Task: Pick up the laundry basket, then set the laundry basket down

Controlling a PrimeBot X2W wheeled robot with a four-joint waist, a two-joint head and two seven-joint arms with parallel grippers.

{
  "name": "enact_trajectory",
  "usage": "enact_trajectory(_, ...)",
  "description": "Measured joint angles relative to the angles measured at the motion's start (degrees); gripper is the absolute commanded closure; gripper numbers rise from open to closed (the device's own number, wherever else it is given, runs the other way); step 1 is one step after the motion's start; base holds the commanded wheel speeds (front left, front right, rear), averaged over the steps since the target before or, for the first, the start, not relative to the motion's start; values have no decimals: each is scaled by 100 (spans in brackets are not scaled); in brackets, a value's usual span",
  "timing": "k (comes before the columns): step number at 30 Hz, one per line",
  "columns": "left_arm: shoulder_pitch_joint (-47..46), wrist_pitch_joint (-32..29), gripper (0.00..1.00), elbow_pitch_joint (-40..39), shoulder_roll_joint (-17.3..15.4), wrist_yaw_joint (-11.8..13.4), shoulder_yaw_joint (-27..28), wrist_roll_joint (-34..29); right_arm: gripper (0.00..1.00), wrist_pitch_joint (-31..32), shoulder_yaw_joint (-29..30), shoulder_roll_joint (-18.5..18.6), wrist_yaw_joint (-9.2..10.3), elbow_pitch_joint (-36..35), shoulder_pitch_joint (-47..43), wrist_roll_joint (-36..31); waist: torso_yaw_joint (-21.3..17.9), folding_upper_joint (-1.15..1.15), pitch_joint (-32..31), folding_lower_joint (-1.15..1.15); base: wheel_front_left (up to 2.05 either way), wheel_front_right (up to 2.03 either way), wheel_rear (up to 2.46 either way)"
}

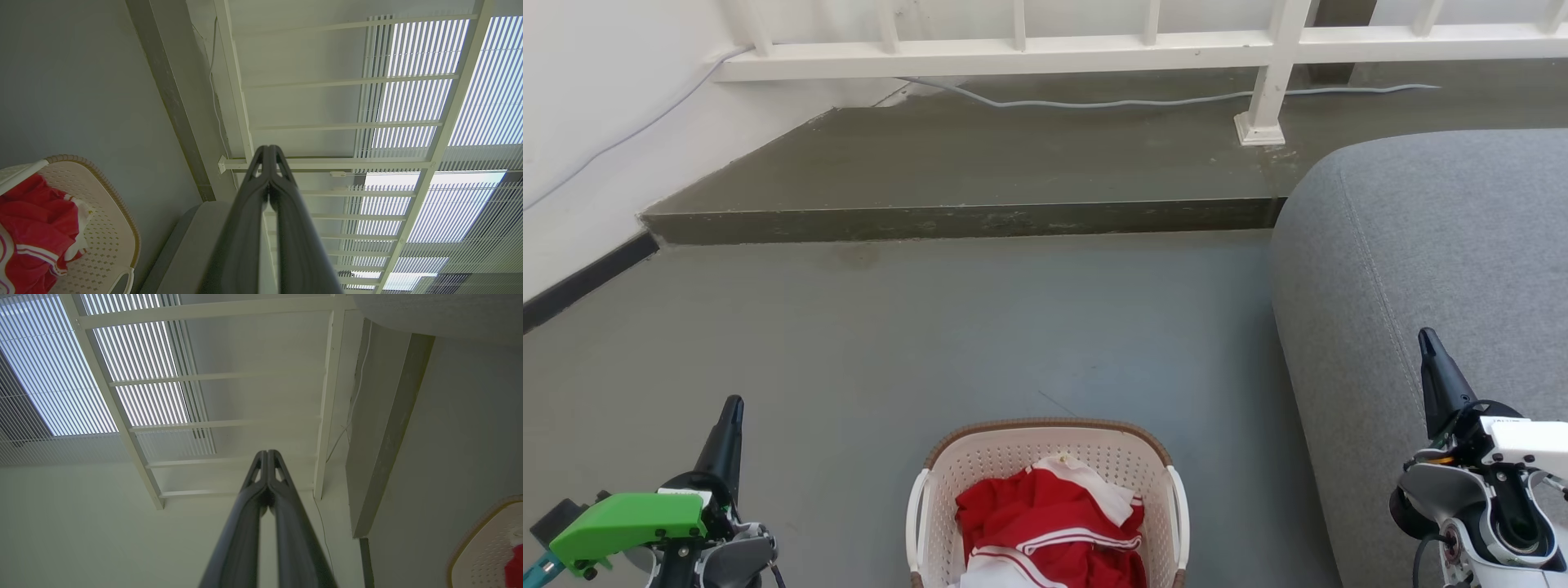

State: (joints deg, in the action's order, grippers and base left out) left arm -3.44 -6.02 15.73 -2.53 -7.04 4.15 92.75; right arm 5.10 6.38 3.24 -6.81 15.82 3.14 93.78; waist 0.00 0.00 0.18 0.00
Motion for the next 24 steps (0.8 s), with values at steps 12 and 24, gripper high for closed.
enact_trajectory(12,16,1,0,49,7,4,-12,1,0,-1,-1,-10,11,43,-21,2,0,0,0,0,0,0,0)
enact_trajectory(24,261,14,0,223,136,8,-54,1,0,-125,-149,-163,34,210,-323,-10,-1,0,6,0,0,0,0)
